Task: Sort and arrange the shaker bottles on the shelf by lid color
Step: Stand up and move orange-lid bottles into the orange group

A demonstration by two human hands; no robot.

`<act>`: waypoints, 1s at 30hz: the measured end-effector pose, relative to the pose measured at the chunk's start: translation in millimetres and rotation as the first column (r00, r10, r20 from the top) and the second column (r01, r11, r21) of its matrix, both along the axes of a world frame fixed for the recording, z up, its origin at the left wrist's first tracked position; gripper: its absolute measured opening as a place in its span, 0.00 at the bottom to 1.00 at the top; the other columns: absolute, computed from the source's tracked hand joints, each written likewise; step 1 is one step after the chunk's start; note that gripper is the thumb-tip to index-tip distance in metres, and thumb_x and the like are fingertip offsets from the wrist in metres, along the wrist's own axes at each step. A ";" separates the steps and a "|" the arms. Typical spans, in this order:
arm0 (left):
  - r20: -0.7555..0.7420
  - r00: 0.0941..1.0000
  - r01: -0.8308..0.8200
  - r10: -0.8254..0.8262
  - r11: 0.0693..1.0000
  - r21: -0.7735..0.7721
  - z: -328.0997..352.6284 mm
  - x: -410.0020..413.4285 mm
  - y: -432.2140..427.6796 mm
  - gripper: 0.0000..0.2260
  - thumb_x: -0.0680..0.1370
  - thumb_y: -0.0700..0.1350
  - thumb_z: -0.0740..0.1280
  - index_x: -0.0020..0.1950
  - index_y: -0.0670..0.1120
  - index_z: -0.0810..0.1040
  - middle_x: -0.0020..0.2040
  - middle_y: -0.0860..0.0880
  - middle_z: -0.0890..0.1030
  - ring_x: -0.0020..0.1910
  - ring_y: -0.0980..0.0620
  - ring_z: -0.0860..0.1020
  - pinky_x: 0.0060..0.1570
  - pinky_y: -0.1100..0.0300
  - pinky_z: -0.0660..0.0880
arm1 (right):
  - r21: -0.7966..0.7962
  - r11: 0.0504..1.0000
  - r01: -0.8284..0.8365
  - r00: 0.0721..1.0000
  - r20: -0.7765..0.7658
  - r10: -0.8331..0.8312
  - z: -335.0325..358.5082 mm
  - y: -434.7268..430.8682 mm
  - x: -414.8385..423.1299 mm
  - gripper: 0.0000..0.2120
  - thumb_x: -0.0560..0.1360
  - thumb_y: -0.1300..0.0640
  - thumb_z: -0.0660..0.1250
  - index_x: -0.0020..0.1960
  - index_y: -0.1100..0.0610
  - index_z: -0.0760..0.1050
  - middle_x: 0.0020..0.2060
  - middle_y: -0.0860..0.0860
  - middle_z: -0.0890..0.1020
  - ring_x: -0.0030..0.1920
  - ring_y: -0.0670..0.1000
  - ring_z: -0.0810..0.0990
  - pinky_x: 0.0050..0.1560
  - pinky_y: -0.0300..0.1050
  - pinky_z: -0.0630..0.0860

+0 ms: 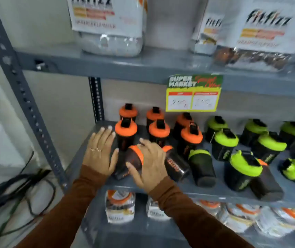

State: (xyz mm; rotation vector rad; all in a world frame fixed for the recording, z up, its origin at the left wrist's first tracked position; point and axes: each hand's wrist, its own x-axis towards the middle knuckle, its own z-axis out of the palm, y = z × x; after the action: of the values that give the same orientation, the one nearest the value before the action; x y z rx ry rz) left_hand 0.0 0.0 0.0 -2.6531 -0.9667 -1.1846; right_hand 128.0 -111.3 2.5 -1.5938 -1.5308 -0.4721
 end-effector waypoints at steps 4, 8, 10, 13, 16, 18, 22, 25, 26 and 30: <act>-0.291 0.956 -0.156 0.045 0.916 -0.369 -68.3 -29.6 12.2 0.35 0.75 0.61 0.44 0.63 0.32 0.68 0.62 0.31 0.72 0.61 0.32 0.71 0.62 0.37 0.64 | -0.336 0.940 0.061 0.768 -0.586 -0.259 -42.3 34.1 -23.7 0.35 0.68 0.52 0.72 0.65 0.67 0.62 0.61 0.66 0.69 0.63 0.65 0.66 0.66 0.52 0.60; -0.449 0.894 -0.222 -0.002 0.867 -0.446 -103.1 -41.0 25.6 0.50 0.65 0.72 0.29 0.68 0.39 0.62 0.70 0.38 0.65 0.70 0.41 0.62 0.70 0.49 0.54 | -0.475 0.872 0.122 0.182 -0.853 -0.490 -40.8 68.3 -29.8 0.49 0.60 0.47 0.77 0.69 0.62 0.54 0.66 0.64 0.64 0.66 0.63 0.65 0.65 0.51 0.62; -0.497 0.868 -0.213 -0.006 0.900 -0.381 -110.8 -40.9 28.5 0.46 0.69 0.71 0.35 0.66 0.37 0.65 0.68 0.37 0.68 0.68 0.39 0.65 0.68 0.45 0.59 | -0.491 0.868 0.074 0.029 -0.869 -0.494 -35.0 82.4 -25.7 0.51 0.59 0.47 0.78 0.70 0.61 0.51 0.67 0.63 0.63 0.67 0.62 0.65 0.66 0.53 0.63; -0.582 0.813 -0.213 -0.005 0.928 -0.305 -120.5 -44.0 34.1 0.42 0.69 0.69 0.51 0.71 0.39 0.55 0.73 0.39 0.59 0.72 0.41 0.56 0.71 0.48 0.52 | -0.515 0.857 0.004 -0.064 -0.856 -0.513 -28.6 98.9 -20.5 0.50 0.62 0.51 0.77 0.70 0.63 0.48 0.68 0.62 0.61 0.67 0.60 0.64 0.66 0.51 0.65; -0.603 0.798 -0.219 -0.006 0.929 -0.298 -125.5 -45.1 37.1 0.42 0.69 0.69 0.51 0.72 0.40 0.50 0.74 0.41 0.54 0.73 0.43 0.52 0.72 0.50 0.47 | -0.499 0.860 -0.107 0.052 -0.867 -0.496 -28.5 105.6 -19.0 0.37 0.67 0.53 0.72 0.68 0.62 0.58 0.67 0.60 0.66 0.60 0.57 0.71 0.50 0.36 0.71; -0.606 0.795 -0.224 0.007 0.933 -0.282 -127.7 -43.8 37.3 0.42 0.69 0.69 0.54 0.72 0.41 0.50 0.75 0.41 0.53 0.74 0.44 0.51 0.72 0.51 0.47 | -0.586 0.809 -0.046 0.072 -0.810 -0.582 -32.3 100.1 -23.4 0.37 0.65 0.47 0.73 0.67 0.58 0.61 0.65 0.60 0.67 0.62 0.59 0.71 0.55 0.43 0.70; -0.632 0.774 -0.245 0.039 0.939 -0.242 -131.8 -43.1 39.3 0.42 0.70 0.69 0.53 0.72 0.42 0.47 0.75 0.43 0.51 0.74 0.45 0.49 0.72 0.52 0.46 | -0.511 0.848 0.140 0.118 -0.842 -0.527 -41.7 93.0 -33.0 0.38 0.62 0.49 0.75 0.66 0.61 0.65 0.65 0.61 0.69 0.65 0.60 0.69 0.65 0.51 0.67; -0.640 0.768 -0.248 0.037 0.938 -0.242 -130.7 -42.8 38.6 0.42 0.70 0.69 0.53 0.72 0.42 0.47 0.75 0.43 0.51 0.74 0.45 0.49 0.72 0.52 0.45 | -0.523 0.838 0.152 0.259 -0.797 -0.545 -39.9 99.0 -40.2 0.37 0.60 0.50 0.77 0.63 0.59 0.65 0.64 0.60 0.68 0.63 0.61 0.69 0.63 0.51 0.66; -0.639 0.769 -0.245 0.037 0.939 -0.241 -130.2 -42.7 38.0 0.42 0.70 0.68 0.53 0.72 0.42 0.47 0.75 0.43 0.51 0.74 0.45 0.49 0.72 0.52 0.45 | -0.562 0.816 0.133 0.282 -0.768 -0.575 -40.2 102.5 -42.8 0.39 0.59 0.49 0.77 0.63 0.59 0.63 0.64 0.60 0.67 0.64 0.62 0.68 0.63 0.52 0.66; -0.632 0.774 -0.239 0.031 0.939 -0.247 -128.9 -41.7 37.3 0.41 0.70 0.67 0.55 0.72 0.41 0.47 0.75 0.42 0.51 0.74 0.44 0.49 0.72 0.52 0.45 | -0.619 0.785 -0.012 0.275 -0.757 -0.592 -47.2 108.9 -48.8 0.48 0.58 0.48 0.77 0.66 0.60 0.53 0.63 0.62 0.69 0.62 0.63 0.69 0.63 0.58 0.68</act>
State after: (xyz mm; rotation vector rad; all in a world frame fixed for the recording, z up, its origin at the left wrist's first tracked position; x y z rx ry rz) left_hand -41.7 37.3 -128.9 -2.8156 -1.2441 -0.0675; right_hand 79.2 -2.4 -44.8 -2.0114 -0.3561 0.7409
